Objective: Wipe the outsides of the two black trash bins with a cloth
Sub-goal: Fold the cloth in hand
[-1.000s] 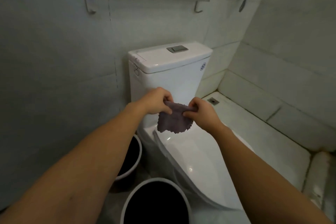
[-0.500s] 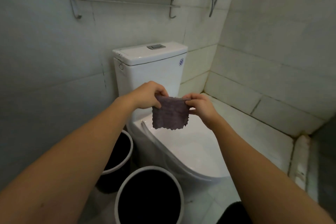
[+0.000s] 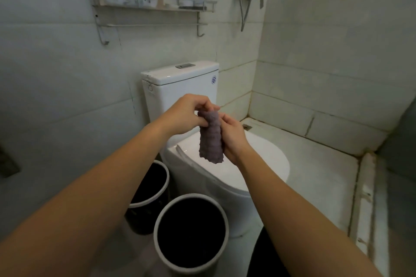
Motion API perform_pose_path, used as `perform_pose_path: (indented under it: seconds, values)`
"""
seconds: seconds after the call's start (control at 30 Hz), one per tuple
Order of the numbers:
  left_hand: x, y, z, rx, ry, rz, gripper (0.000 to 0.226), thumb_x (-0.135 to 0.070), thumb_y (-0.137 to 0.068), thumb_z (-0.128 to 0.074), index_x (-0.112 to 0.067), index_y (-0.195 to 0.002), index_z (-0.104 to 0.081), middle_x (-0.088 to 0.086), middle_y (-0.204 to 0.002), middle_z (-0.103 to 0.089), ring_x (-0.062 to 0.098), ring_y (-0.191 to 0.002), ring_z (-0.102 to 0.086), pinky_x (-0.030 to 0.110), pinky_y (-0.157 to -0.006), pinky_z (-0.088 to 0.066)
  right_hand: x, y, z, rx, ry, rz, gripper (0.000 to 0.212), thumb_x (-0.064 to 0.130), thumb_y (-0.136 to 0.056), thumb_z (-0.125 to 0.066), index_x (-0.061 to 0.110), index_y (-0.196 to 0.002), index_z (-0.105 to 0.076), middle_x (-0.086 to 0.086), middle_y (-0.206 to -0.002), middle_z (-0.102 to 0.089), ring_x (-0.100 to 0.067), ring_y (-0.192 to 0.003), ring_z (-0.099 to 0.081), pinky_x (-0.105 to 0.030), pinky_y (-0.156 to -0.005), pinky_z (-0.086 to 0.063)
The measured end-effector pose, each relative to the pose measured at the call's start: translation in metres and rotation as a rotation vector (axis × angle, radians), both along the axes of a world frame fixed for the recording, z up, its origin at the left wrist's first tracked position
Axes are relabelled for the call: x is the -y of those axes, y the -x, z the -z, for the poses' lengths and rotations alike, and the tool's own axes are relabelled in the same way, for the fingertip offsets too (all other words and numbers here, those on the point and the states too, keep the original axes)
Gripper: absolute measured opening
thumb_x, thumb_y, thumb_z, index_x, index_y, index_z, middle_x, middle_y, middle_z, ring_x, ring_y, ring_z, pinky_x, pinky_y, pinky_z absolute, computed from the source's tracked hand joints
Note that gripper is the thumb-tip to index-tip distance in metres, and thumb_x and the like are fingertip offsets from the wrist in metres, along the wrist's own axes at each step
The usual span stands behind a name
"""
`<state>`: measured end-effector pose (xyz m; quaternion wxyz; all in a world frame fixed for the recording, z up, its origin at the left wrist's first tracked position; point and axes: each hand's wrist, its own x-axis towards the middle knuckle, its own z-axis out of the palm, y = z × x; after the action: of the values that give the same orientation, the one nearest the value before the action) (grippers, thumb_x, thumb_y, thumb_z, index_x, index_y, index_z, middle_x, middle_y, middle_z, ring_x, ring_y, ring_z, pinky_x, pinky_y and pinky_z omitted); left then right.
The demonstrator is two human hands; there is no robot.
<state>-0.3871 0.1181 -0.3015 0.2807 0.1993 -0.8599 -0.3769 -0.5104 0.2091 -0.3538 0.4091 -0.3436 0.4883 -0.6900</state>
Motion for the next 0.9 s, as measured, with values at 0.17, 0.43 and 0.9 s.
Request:
perform_pose_path:
  seconds: [0.17, 0.43, 0.9]
  values:
    - [-0.006, -0.014, 0.014, -0.047, -0.002, -0.038, 0.044, 0.022, -0.066, -0.073, -0.02, -0.076, -0.065, -0.001, -0.08, -0.071, 0.001, -0.076, -0.066, 0.02, -0.073, -0.052, -0.012, -0.015, 0.016, 0.055, -0.005, -0.172, 0.047, 0.044, -0.105, -0.04, 0.007, -0.122, -0.064, -0.02, -0.114, -0.069, -0.026, -0.097, -0.067, -0.047, -0.087, -0.051]
    - [0.007, -0.043, 0.044, 0.116, -0.013, -0.096, 0.047, 0.008, -0.065, -0.082, -0.022, -0.088, -0.056, -0.003, -0.089, -0.066, 0.011, -0.085, -0.064, 0.037, -0.076, -0.056, -0.012, -0.041, 0.042, -0.224, -0.093, -0.08, 0.032, 0.04, -0.103, -0.05, 0.012, -0.11, -0.066, -0.01, -0.085, -0.073, -0.022, -0.069, -0.065, -0.039, -0.068, -0.057]
    - [-0.065, -0.048, 0.255, 0.824, -0.211, -0.001, 0.056, -0.043, -0.081, -0.079, -0.019, -0.128, -0.06, 0.001, -0.12, -0.067, 0.019, -0.107, -0.063, 0.026, -0.085, -0.045, -0.036, -0.018, 0.171, -0.668, -0.427, 0.197, 0.024, 0.049, -0.091, -0.065, 0.026, -0.097, -0.061, 0.009, -0.085, -0.066, -0.011, -0.078, -0.062, -0.03, -0.068, -0.046]
